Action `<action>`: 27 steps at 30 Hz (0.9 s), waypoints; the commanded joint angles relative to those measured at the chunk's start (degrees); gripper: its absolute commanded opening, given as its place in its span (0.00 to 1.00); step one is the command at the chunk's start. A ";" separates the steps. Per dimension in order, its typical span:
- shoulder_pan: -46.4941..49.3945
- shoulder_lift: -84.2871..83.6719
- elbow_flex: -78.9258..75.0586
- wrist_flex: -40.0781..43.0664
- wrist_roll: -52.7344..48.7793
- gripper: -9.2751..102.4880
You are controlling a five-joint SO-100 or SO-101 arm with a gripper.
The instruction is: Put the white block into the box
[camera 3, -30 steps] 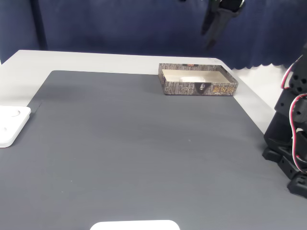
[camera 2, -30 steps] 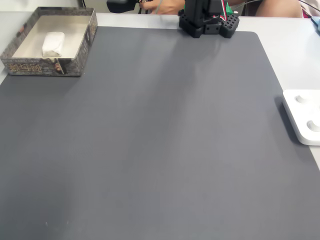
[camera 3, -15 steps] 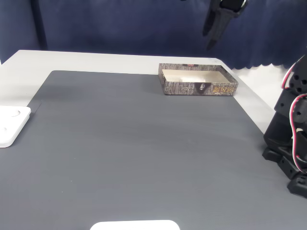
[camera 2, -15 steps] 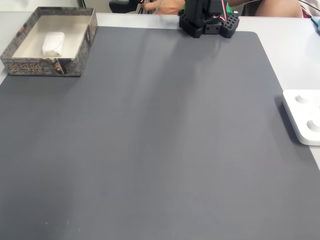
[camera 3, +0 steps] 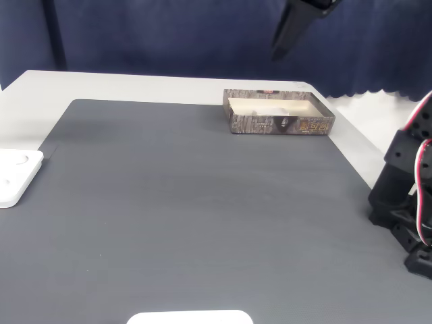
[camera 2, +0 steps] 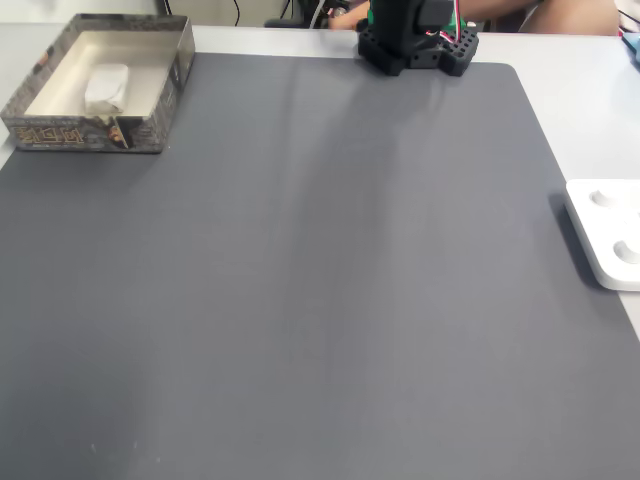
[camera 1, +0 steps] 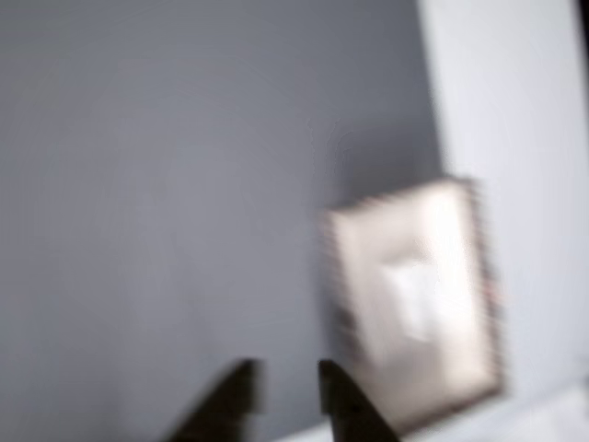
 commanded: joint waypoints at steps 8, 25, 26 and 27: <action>-26.37 20.83 18.19 -0.62 -19.07 0.07; -52.82 43.68 48.87 -11.43 -36.12 0.07; -52.82 46.23 51.24 -12.22 -37.09 0.07; -52.73 48.96 53.53 -12.83 -37.88 0.07</action>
